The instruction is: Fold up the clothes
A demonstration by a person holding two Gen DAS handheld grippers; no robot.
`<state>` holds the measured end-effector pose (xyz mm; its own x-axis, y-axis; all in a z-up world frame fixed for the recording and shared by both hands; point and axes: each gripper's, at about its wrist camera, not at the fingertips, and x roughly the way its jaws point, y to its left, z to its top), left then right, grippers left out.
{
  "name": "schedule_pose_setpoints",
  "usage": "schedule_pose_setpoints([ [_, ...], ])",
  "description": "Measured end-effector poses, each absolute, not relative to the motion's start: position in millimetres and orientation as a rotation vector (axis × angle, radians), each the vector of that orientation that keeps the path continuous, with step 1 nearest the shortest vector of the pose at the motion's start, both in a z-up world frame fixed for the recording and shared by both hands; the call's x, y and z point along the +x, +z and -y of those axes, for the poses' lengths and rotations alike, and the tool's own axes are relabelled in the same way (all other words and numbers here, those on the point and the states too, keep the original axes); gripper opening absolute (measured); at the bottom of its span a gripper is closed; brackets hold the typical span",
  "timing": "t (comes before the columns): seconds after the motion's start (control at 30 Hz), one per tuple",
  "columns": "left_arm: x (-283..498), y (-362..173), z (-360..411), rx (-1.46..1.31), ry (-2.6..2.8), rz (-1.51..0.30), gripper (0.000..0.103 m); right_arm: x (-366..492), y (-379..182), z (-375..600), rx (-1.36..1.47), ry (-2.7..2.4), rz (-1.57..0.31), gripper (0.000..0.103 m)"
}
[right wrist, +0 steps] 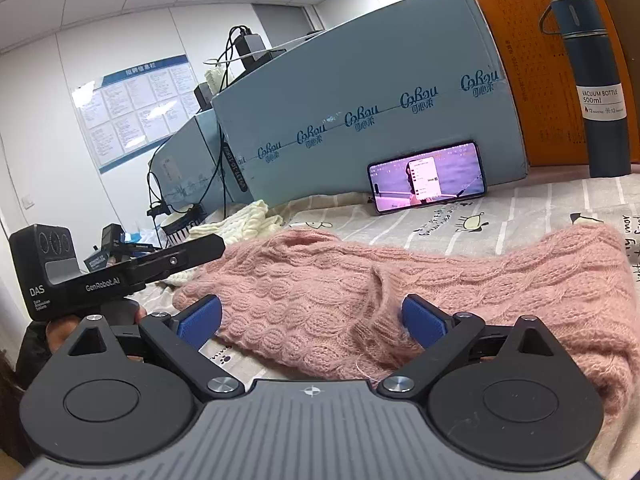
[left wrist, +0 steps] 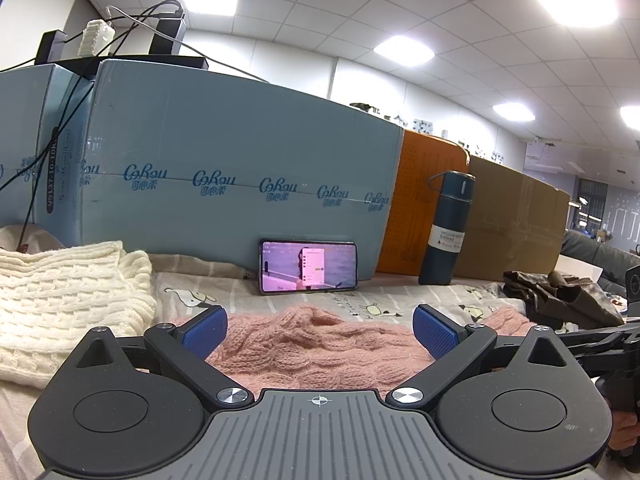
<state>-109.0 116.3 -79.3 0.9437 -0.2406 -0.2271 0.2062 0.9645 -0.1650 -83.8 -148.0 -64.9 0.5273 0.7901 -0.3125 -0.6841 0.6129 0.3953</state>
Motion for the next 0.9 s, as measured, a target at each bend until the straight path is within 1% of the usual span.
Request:
schedule_pose_setpoints([
  [0.2, -108.1, -79.7, -117.4, -0.145, -0.229, -0.253, 0.101, -89.4, -60.1, 157.1, 0.299, 0.966, -0.433, 0.1],
  [0.4, -107.7, -80.3, -117.4, -0.146, -0.23, -0.256, 0.101, -93.9, -52.5, 171.3, 0.345, 0.949, -0.356, 0.1],
  [0.57, -107.6, -80.9, -117.7, -0.15, -0.232, -0.259, 0.101, -86.6, -52.1, 194.5, 0.417, 0.692, -0.316, 0.1],
  [0.7, -106.5, -81.5, -117.6, -0.15, -0.231, -0.264, 0.101, -78.6, -55.2, 207.2, 0.417, 0.456, -0.324, 0.1],
  [0.9, -105.5, -82.2, -117.7, -0.15, -0.23, -0.27, 0.101, -66.9, -63.7, 211.1, 0.408, 0.33, -0.387, 0.1],
])
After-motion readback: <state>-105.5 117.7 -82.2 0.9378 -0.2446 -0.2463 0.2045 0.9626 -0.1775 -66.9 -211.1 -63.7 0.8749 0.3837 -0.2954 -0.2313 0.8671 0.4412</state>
